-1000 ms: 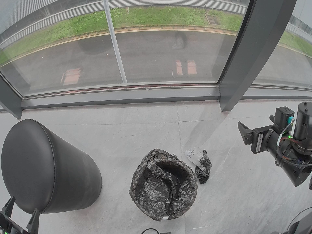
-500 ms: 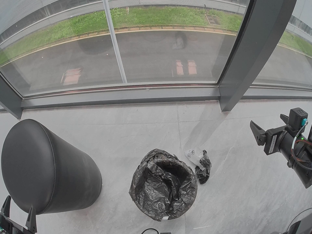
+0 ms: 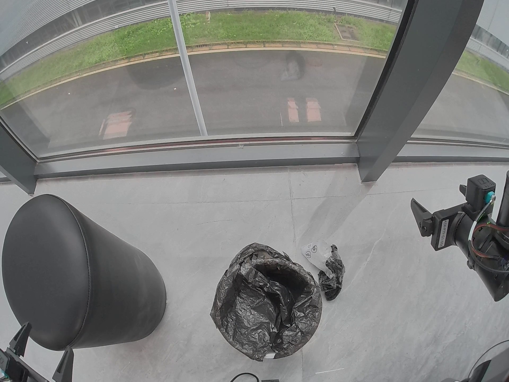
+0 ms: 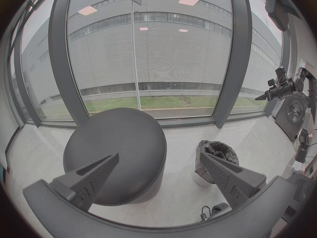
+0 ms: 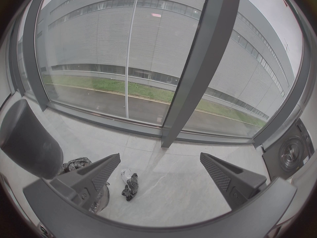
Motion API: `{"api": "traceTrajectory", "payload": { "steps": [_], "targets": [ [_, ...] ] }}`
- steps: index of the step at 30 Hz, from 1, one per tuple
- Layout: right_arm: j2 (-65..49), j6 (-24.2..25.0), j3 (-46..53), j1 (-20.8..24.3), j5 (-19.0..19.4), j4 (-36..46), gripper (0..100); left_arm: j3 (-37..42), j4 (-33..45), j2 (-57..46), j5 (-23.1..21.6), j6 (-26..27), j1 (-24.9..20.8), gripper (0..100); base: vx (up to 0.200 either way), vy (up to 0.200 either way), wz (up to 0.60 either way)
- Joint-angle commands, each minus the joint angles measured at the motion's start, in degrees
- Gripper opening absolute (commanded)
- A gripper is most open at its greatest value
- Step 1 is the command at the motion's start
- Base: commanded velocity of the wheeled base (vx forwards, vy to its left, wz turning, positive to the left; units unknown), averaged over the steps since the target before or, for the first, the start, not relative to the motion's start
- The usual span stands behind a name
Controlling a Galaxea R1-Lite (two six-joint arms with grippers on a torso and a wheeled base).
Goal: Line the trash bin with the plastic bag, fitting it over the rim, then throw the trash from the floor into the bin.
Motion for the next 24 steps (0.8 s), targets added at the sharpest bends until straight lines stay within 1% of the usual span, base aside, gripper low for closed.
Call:
{"api": "traceTrajectory", "payload": {
  "steps": [1,4,8,11,13,14,15,17,19,20,21,24],
  "targets": [
    [3.2,-0.7,-0.8,-0.4,0.0,0.0,100,1.1,-0.6,0.8,0.5,0.2,0.4,100,0.000,0.000,0.00],
    [4.7,-0.8,-1.8,-0.5,0.0,-0.1,100,1.6,-1.5,0.3,1.4,-1.6,0.5,100,0.000,0.000,0.00],
    [6.1,-0.8,-2.9,-0.5,0.5,-0.1,100,1.6,-1.5,0.6,1.5,-1.5,0.0,100,0.000,0.000,0.00],
    [11.7,0.1,-4.5,-1.1,3.6,-1.4,100,1.7,-1.7,0.8,1.1,-1.6,-0.3,100,0.000,0.000,0.00],
    [16.4,1.5,-5.8,-3.0,6.3,-5.0,100,1.8,-1.8,0.8,1.1,-1.6,-0.3,100,0.000,0.000,0.00],
    [16.4,1.5,-5.8,-3.0,6.3,-5.0,100,1.8,-1.8,0.8,1.1,-1.6,-0.3,100,0.000,0.000,0.00],
    [22.0,2.9,-8.0,-4.9,9.2,-10.5,100,1.8,-1.8,0.8,0.8,-1.5,-0.3,100,0.000,0.000,0.00],
    [26.2,2.8,-10.5,-6.9,11.7,-14.1,100,1.8,-1.9,0.8,0.8,-1.8,-0.3,100,0.000,0.000,0.00],
    [29.6,2.8,-13.2,-9.0,13.2,-14.5,100,1.8,-1.9,0.6,0.8,-2.1,-0.2,100,0.000,0.000,0.00],
    [29.6,2.8,-13.2,-9.0,13.2,-14.5,100,1.8,-1.9,0.6,0.8,-2.1,-0.2,100,0.000,0.000,0.00],
    [32.2,2.8,-15.8,-10.3,14.2,-14.4,100,1.7,-1.9,-0.8,0.8,-2.1,0.3,100,0.000,0.000,0.00],
    [36.1,2.8,-20.0,-12.0,17.8,-14.4,100,2.1,-2.4,-2.7,1.1,-1.7,1.0,100,0.000,0.000,0.00]
  ]
}}
